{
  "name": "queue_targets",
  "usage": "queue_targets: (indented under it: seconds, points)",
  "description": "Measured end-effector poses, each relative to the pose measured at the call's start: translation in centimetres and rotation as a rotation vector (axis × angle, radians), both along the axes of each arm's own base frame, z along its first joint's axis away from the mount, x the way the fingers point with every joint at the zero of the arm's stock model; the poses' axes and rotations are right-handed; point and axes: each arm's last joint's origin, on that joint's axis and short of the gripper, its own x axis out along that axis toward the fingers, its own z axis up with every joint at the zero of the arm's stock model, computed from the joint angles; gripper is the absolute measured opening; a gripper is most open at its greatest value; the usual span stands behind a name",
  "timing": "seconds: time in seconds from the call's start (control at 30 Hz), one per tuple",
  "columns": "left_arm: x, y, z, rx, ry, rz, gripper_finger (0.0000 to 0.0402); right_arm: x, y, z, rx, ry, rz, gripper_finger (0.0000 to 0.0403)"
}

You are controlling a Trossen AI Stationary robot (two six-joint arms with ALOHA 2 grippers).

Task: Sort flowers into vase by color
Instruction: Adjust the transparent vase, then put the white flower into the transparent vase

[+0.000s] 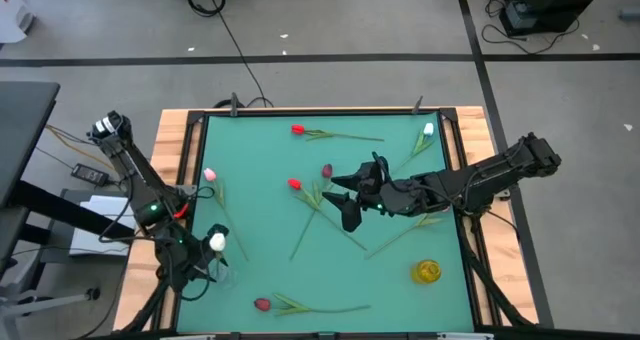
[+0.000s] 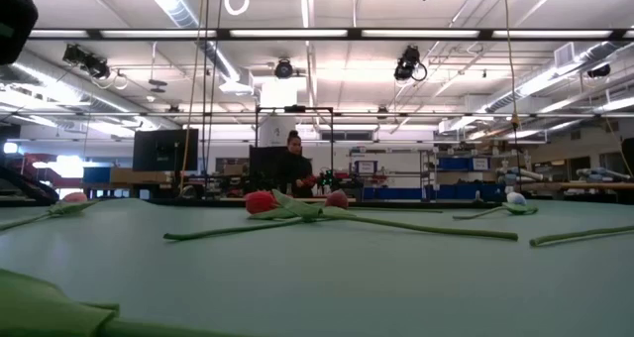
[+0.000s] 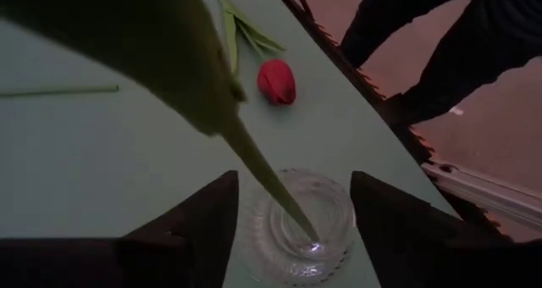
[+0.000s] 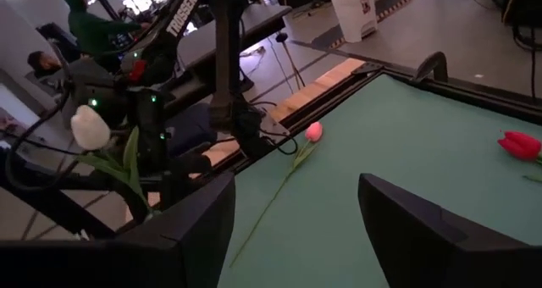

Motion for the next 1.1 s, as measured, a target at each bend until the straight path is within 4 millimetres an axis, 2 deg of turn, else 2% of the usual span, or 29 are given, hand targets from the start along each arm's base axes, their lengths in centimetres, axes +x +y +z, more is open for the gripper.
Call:
queue_targets:
  seconds: [0.17,0.27,0.37,0.57,0.73,0.83,0.97,1.1]
  points:
    - [-0.3,0.1,1.7,0.004,0.077,-0.032,0.025,0.1,-0.1,0.0,-0.006,0.007,0.023,0.0268]
    - [-1.0,0.7,2.4,0.046,0.198,-0.055,0.0251,0.2,-0.4,0.0,-0.005,0.012,0.047,0.0269]
    - [-1.8,1.4,3.1,0.082,0.332,-0.008,0.0251,0.3,-0.6,-0.1,0.002,0.015,0.06,0.0268]
    - [-2.8,3.4,5.0,0.085,0.485,0.266,0.0233,0.2,-1.0,-0.2,0.06,0.002,-0.025,0.0268]
    - [-3.4,5.5,6.4,0.044,0.449,0.491,0.0201,-0.2,-2.0,-1.0,0.219,0.032,-0.157,0.0268]
    - [-3.7,6.9,7.1,-0.02,0.443,0.629,0.0184,-0.8,-2.5,-1.4,0.288,0.083,-0.175,0.0268]
    - [-4.6,9.0,7.4,-0.102,0.467,0.906,0.0171,-2.6,-3.5,-1.5,0.371,0.174,-0.254,0.0268]
    - [-5.2,10.3,7.3,-0.207,0.511,1.152,0.0163,-6.1,-4.9,-1.6,0.504,0.311,-0.391,0.0268]
